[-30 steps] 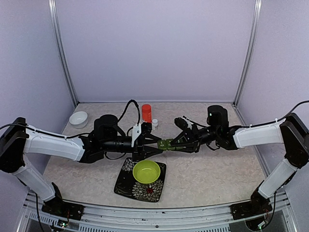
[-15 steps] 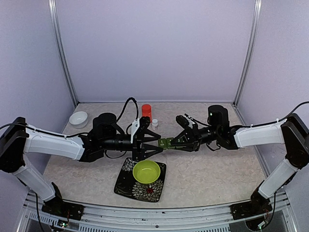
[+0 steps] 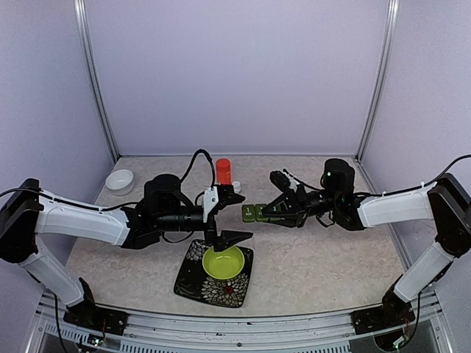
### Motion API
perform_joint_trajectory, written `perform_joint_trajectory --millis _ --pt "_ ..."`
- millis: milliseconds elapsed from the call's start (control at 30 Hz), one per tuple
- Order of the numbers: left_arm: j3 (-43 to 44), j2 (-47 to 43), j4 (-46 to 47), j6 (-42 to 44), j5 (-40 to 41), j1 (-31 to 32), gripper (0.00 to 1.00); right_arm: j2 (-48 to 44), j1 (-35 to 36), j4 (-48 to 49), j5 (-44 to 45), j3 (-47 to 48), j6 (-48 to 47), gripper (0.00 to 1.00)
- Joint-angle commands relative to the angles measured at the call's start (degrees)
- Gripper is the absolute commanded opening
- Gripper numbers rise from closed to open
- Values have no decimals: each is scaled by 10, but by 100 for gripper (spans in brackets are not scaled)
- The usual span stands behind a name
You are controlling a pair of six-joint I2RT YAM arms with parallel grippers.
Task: Sort the pills into containers
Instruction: Open the lid of the pill container.
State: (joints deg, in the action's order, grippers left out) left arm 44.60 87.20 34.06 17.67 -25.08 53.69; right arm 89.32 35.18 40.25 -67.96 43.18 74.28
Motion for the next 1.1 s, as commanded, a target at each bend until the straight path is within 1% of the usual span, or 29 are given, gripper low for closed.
perform_joint_trajectory --millis 0,100,167,267,433,633,733,900,933,967,1000,1067 --pt "29 31 17 24 12 6 99 -13 -4 48 -14 -8 22 0" --pt "36 41 20 23 9 6 97 -13 -3 49 -14 -10 23 0" --pt "37 41 28 19 12 6 94 -13 -4 45 -13 -11 21 0" --pt "35 38 41 16 30 8 89 -10 -4 46 -12 -12 19 0" --pt "21 30 65 24 55 21 86 0 -4 48 -11 -9 20 0" --pt "19 29 71 27 41 22 79 10 -4 55 -14 -7 23 0" --pt "20 29 71 28 38 22 72 9 -4 55 -14 -7 25 0" --pt "20 28 63 41 38 21 66 6 -4 52 -14 -6 24 0" --pt "20 27 59 44 35 22 63 6 -4 53 -15 -6 25 0" --pt "21 27 56 48 33 22 55 7 -5 55 -16 -7 27 0" --pt "21 26 51 52 31 22 51 8 -5 61 -16 -8 31 0" --pt "24 26 41 59 29 22 50 9 -5 75 -17 -10 42 0"
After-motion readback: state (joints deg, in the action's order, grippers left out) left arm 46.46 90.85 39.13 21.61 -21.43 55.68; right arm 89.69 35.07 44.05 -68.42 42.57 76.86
